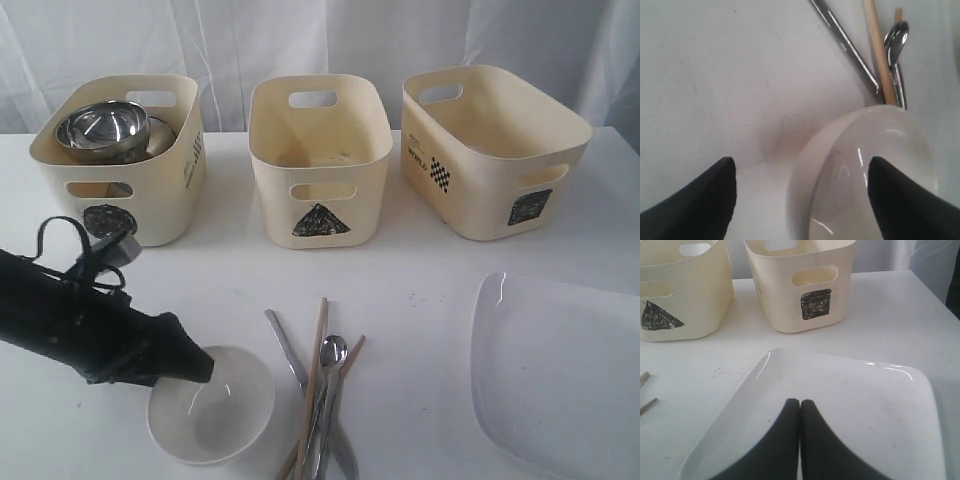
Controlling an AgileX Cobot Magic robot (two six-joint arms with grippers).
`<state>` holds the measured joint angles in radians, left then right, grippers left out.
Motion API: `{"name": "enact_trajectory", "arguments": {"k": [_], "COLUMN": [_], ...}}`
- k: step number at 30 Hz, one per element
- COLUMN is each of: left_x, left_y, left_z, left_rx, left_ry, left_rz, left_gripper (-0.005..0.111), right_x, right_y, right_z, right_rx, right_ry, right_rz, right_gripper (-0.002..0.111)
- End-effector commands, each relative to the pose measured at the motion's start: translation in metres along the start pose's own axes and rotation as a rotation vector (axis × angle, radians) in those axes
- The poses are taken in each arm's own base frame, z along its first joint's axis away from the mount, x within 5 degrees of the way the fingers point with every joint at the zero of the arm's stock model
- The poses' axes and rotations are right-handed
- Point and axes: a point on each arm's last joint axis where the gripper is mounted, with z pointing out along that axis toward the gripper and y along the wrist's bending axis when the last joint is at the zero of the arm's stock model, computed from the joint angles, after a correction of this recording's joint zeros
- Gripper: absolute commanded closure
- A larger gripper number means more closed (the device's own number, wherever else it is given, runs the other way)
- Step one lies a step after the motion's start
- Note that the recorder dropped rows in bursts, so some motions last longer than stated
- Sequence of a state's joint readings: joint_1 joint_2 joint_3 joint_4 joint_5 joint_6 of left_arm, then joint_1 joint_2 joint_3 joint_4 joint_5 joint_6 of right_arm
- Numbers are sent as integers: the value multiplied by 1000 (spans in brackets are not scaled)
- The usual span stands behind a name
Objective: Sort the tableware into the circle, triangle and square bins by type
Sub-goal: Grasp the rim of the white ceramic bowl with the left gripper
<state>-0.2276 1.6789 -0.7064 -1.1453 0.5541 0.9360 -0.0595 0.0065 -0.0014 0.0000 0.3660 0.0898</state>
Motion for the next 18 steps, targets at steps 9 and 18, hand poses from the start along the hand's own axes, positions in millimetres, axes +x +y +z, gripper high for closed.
{"name": "enact_trajectory", "arguments": {"k": [9,18], "left_x": [7,-7], "left_y": [-3,-4], "left_z": [28,18], "left_rx": [-165,-237], "left_ry": [36,-52], "left_rz": [103,142], "left_gripper": [65,107], "right_x": [-1,-1], "right_y": [0,0], "right_z": [0,0], "right_rx": [-2,-2], "right_ry": [-17,-17], "right_rz": [-4,-4], "right_gripper": [108,108]}}
